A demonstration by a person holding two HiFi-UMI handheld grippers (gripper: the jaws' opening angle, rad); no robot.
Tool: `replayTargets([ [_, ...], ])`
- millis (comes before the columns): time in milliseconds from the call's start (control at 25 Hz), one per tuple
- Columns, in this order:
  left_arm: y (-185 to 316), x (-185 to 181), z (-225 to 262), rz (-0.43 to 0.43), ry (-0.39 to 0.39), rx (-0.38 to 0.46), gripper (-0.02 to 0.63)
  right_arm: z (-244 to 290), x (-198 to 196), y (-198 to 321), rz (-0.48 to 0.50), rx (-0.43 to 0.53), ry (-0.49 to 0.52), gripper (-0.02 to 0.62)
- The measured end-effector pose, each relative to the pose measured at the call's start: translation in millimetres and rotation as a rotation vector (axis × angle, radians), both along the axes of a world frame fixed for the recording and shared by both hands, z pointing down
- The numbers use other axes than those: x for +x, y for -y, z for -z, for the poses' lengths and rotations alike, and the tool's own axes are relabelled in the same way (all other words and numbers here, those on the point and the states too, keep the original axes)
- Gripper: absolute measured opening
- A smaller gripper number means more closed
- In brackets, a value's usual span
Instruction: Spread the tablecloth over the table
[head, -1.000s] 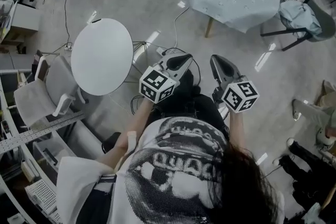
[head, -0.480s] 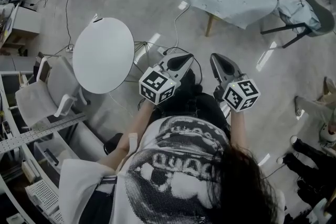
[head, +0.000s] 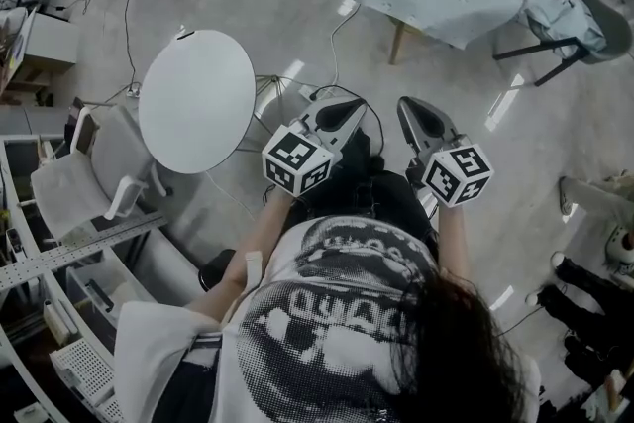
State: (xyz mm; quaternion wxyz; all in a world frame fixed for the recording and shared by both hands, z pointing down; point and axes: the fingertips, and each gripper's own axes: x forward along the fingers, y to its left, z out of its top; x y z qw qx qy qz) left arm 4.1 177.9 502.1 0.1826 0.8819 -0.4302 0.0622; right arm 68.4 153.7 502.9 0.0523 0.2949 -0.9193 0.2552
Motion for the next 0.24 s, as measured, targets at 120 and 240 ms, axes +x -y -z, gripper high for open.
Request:
replayTargets([
  [120,1.0,4.3,-1.3,-0.006,0.000,0.000,0.014,-2.3,2.9,0.6,0.002,-0.001,-0.004,-0.005],
  [240,3.2,10.2,-2.3,-0.013,0.002,0.002,0.014,-4.4,7.1,2.4,0.001,-0.004,-0.005,-0.005],
])
